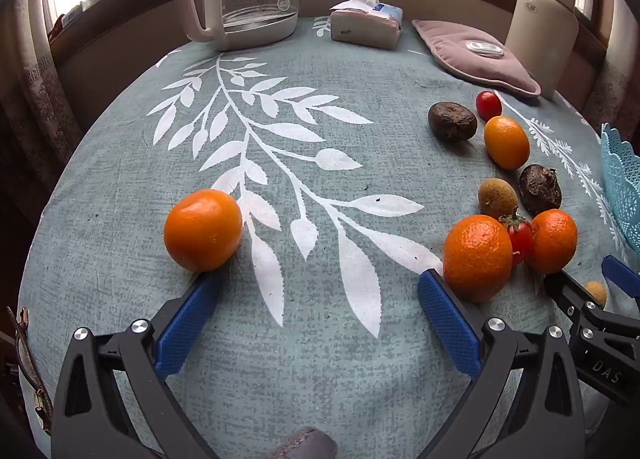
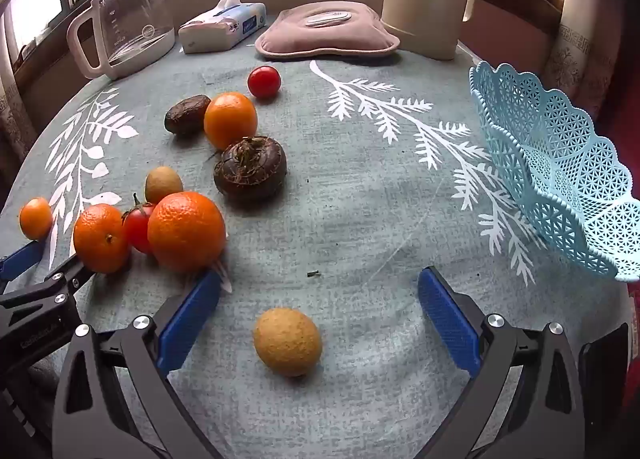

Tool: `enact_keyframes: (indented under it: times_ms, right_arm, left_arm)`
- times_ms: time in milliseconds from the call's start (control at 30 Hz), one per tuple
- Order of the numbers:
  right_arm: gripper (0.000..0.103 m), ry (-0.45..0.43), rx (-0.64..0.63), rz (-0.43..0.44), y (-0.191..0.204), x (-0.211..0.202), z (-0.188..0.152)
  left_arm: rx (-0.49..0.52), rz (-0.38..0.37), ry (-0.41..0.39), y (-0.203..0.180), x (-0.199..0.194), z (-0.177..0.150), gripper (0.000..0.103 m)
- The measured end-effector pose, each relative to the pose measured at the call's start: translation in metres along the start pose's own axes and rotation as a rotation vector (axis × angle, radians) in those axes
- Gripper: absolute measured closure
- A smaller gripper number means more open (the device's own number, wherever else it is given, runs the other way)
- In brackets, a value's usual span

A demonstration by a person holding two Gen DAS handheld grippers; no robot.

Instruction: Organize fruits

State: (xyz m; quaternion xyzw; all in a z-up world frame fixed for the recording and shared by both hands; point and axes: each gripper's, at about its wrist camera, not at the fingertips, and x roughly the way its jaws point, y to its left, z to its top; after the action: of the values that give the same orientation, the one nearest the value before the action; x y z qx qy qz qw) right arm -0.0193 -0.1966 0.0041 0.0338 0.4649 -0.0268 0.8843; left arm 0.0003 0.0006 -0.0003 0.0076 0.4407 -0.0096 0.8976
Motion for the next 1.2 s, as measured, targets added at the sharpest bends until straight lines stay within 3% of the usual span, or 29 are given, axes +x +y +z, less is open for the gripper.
enact_keyframes:
  times_ms: [100,1200]
  right_arm:
    - [0.002,-0.019,0.006,0.008,-0.0002,0.0000,-0.0007]
    - [0.002,-0.025,0.005,0.007,0.0005,0.0008,-0.0012]
  left_arm:
    - [0.022,0.027,-0.010,-0.0013,-0.0003,-0.0002,0.005]
    - [0.016,0.023,-0.009,-0.0010,-0.0002,-0.0001,0.005]
